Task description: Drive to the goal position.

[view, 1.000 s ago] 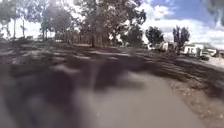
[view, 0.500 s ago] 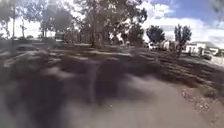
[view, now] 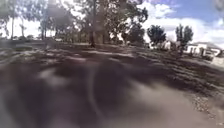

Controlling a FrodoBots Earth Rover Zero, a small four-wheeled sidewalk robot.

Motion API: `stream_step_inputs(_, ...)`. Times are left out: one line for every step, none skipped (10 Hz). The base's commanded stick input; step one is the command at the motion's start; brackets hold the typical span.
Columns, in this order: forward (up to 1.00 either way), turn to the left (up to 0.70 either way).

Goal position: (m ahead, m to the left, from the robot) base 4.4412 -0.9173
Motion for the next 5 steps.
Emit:
stream_step_inputs(0.70,0.00)
stream_step_inputs(0.70,0.00)
stream_step_inputs(0.70,0.00)
stream_step_inputs(0.70,0.00)
stream_step_inputs(0.70,0.00)
